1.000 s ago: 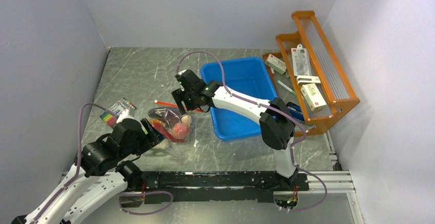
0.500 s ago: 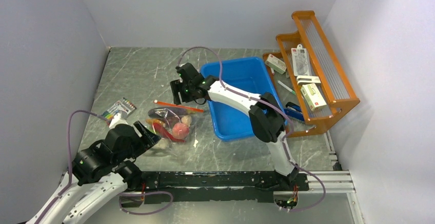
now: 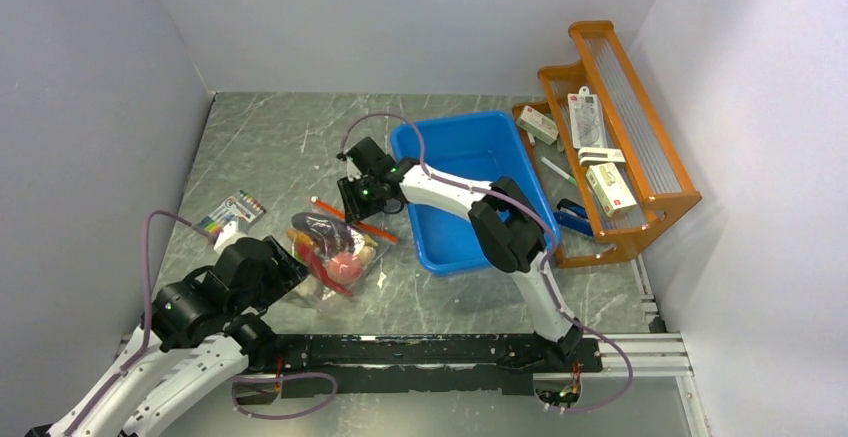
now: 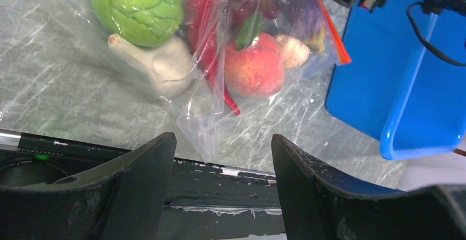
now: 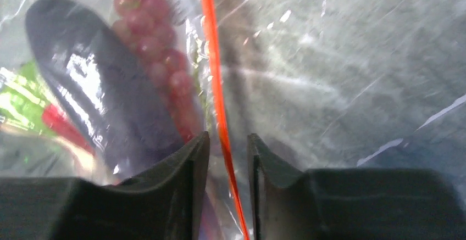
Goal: Open the zip-top bag and remove the fake food
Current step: Pick up the zipper food storage bag at the center of the board.
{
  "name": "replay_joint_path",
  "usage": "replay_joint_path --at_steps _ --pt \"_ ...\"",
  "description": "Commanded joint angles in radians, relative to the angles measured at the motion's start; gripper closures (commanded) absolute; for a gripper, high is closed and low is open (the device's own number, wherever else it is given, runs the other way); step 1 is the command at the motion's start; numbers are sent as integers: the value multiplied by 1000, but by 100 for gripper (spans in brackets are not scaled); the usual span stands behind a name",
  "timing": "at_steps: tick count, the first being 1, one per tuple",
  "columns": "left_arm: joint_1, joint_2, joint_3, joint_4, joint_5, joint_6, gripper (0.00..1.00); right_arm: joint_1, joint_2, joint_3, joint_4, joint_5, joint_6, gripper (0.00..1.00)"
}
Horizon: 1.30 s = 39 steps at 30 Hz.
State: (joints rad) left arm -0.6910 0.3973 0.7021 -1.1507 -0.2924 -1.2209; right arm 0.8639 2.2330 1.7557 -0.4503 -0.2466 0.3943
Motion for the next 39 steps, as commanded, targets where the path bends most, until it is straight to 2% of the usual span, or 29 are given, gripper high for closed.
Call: replay_joint_path --at_steps 1,4,7,8,12,15,17,19,23,25,28,32,35,39 --pt "-7 57 20 28 -27 7 24 -5 -125 -100 95 -119 -23 77" --pt "-7 112 31 100 -28 37 23 -16 -182 -192 201 -187 16 87" --pt "-7 209 39 161 -41 74 23 -21 -208 -242 245 -249 49 89" --pt "-7 242 47 160 -50 74 24 -21 -236 -264 263 -266 58 94" --pt "-6 377 107 154 -101 93 25 -20 -288 -361 364 -328 116 95" --pt "1 425 156 186 -125 152 24 -20 -313 -397 358 -328 119 95" --pt "33 459 190 176 -133 173 20 -17 -336 -425 366 -330 122 95" --pt "100 503 206 194 -84 248 20 -18 -350 -435 344 -286 104 87" --pt "286 550 182 256 85 369 20 -30 -307 -309 140 -78 36 73" --pt "385 544 161 290 177 425 20 -40 -273 -247 80 -14 20 61" --pt "497 552 163 309 251 487 19 -64 -225 -194 86 -65 15 51" --pt "598 613 137 312 292 517 20 -73 -103 -112 66 -180 16 49" --pt "642 604 68 346 326 489 20 -52 -24 -55 39 -288 10 47" --pt "661 568 -10 415 403 448 21 -20 8 -80 96 -422 20 45"
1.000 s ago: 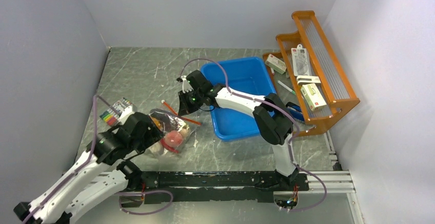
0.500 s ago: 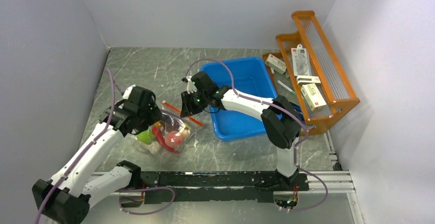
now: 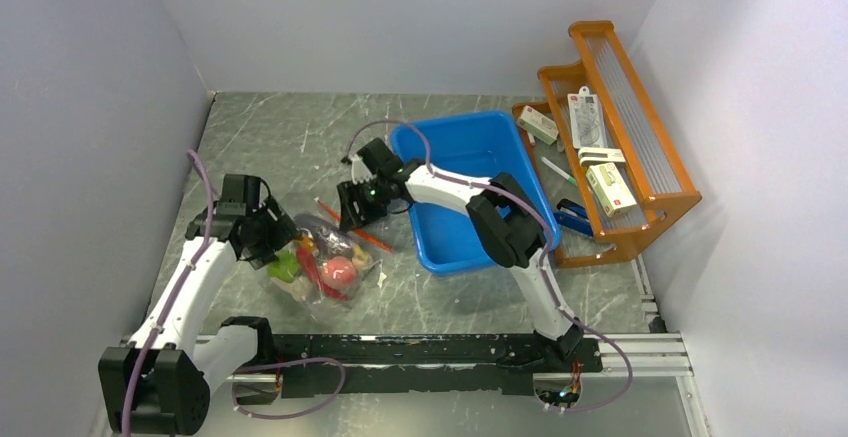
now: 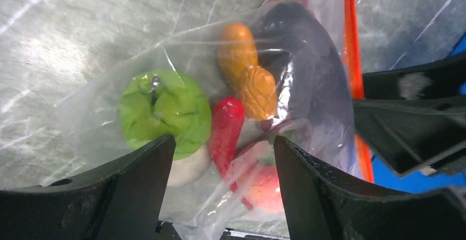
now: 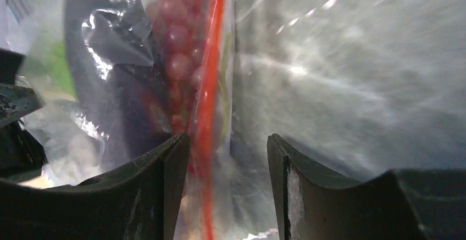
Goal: Open the zip-top bag and remove the fake food
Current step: Pick up the zipper food storage bag at the center of the board.
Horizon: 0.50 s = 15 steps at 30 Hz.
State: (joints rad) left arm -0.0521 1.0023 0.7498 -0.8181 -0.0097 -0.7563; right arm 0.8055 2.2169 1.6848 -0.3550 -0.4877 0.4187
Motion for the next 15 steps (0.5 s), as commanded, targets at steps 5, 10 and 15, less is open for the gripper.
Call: replay_joint_path --at_steps 5,10,15 --pt "23 -80 -134 129 213 -71 23 39 -28 -172 233 -279 125 64" --pt "24 -116 -147 110 214 -94 24 40 -73 -232 306 -246 187 96" --pt "24 -151 -101 61 169 -91 24 40 -124 -276 356 -216 230 100"
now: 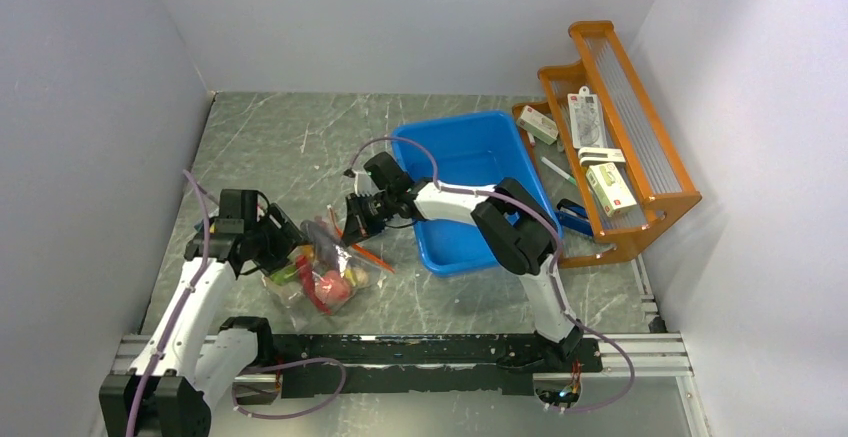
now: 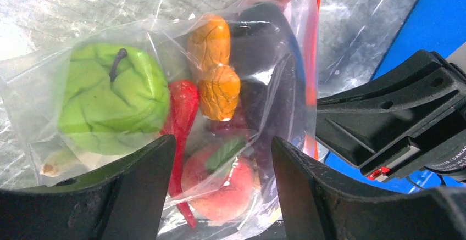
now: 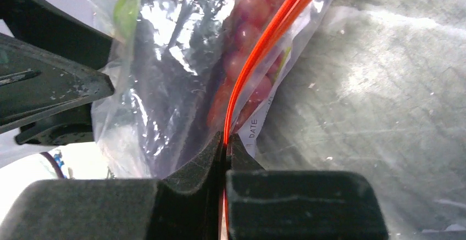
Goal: Open the zip-top bag and remove the fake food
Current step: Pick up the zipper food storage bag at the center of the board.
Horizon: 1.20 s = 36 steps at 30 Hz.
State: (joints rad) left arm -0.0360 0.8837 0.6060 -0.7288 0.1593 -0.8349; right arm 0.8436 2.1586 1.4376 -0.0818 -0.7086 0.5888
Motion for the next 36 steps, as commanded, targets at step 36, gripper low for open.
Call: replay_joint_path --at_steps 36 --pt "8 -550 127 298 -47 346 14 56 -588 -140 106 134 -196 100"
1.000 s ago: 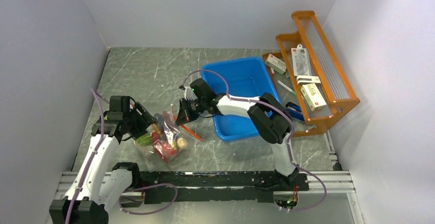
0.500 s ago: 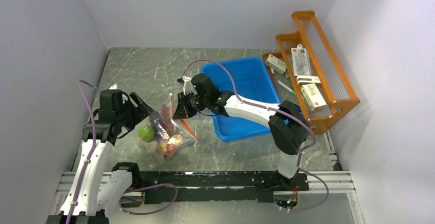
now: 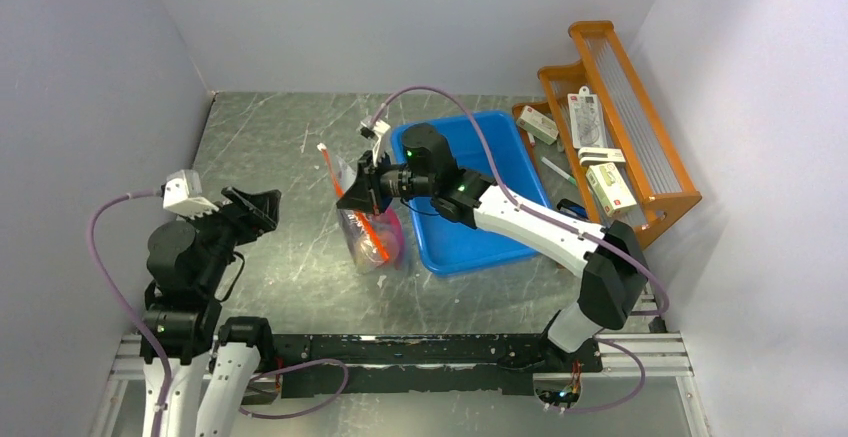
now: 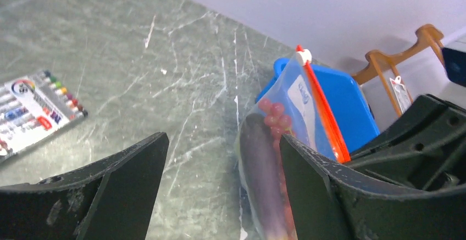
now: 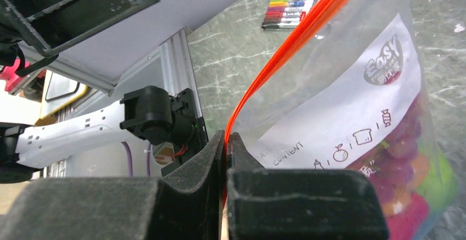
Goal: Open the zip-top bag and remove the fake food
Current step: Pick up the zipper food storage bag at the center of the board.
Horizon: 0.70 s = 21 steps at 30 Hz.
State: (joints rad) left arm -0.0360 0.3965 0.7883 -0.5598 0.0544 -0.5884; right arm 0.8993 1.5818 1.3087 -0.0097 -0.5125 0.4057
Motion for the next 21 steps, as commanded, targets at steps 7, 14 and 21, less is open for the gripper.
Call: replay_joint_path --at_steps 7,14,21 --pt "7 -146 -144 242 215 226 9 18 -55 -24 12 -154 -99 100" --pt "7 -97 -154 241 496 361 10 -34 -178 -253 -58 -103 -500 100" --pt "7 -38 -265 398 711 353 11 -72 -239 -341 -85 -178 -584 100"
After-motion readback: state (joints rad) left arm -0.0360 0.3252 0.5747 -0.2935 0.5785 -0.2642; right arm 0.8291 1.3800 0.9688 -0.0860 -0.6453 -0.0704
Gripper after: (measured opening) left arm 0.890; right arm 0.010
